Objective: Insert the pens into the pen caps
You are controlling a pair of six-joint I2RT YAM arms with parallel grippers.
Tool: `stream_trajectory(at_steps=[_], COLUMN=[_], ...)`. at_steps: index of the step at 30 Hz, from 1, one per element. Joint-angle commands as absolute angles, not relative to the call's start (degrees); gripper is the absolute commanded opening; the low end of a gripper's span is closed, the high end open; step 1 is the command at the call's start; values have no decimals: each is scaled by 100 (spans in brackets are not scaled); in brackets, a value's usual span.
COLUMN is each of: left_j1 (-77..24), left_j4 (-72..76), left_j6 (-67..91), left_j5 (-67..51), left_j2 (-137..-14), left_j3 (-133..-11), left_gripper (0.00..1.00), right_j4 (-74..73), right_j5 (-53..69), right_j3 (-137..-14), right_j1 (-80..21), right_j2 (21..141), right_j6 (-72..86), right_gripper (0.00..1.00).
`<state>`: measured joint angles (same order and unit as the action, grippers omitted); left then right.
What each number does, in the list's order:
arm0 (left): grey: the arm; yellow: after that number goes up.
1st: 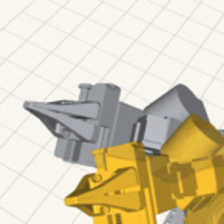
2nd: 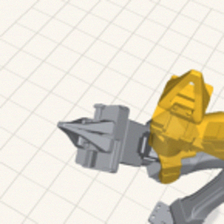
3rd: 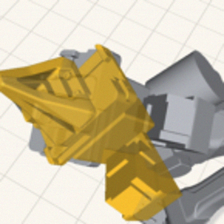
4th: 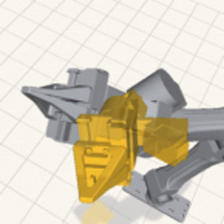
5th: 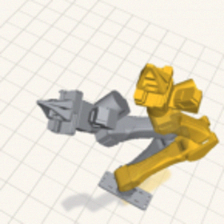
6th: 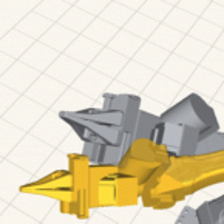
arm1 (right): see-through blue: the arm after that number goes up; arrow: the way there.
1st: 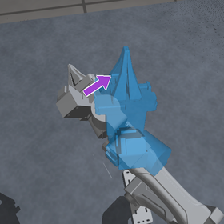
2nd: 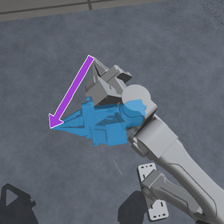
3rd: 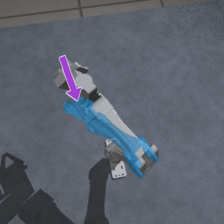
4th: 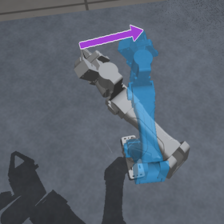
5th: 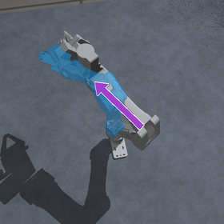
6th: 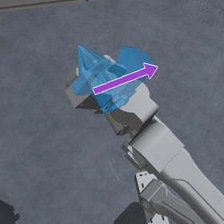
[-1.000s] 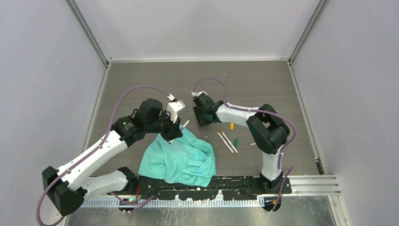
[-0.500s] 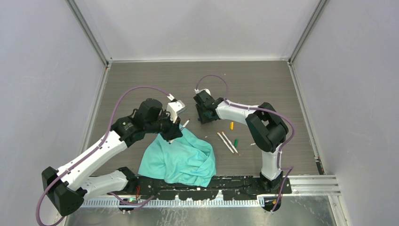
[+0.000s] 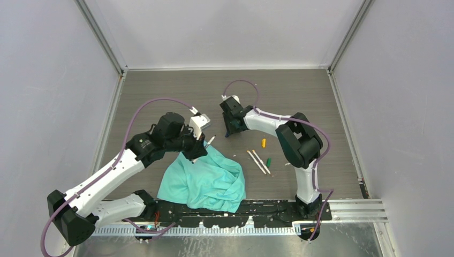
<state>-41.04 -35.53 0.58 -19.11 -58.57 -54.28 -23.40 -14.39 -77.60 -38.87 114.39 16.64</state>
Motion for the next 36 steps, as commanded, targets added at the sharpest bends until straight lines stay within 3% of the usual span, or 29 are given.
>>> stream_trajectory(at_steps=[1, 18, 28, 36], left_j1=[-4127, -4115, -4122, -4123], left_j4=[-3429, -3187, -3169, -3165], left_j6=[18, 174, 228, 237], left_j5=[-1796, -723, -772, -842], left_j2=[-5657, -5064, -5050, -5049], left_j3=[-5423, -5245, -5262, -5258], left_gripper=[0, 0, 0, 0], right_j4=[-2254, -2615, -3119, -3155], right_j5=[-1375, -846, -1692, -1599], right_j3=[-7974, -8505, -8958, -9108], right_j1=[-3842, -3897, -4173, -4213], right_j2=[11705, 10979, 11593, 11873], right_j6=[1674, 2655, 2870, 2949], right_gripper=[48, 45, 42, 41])
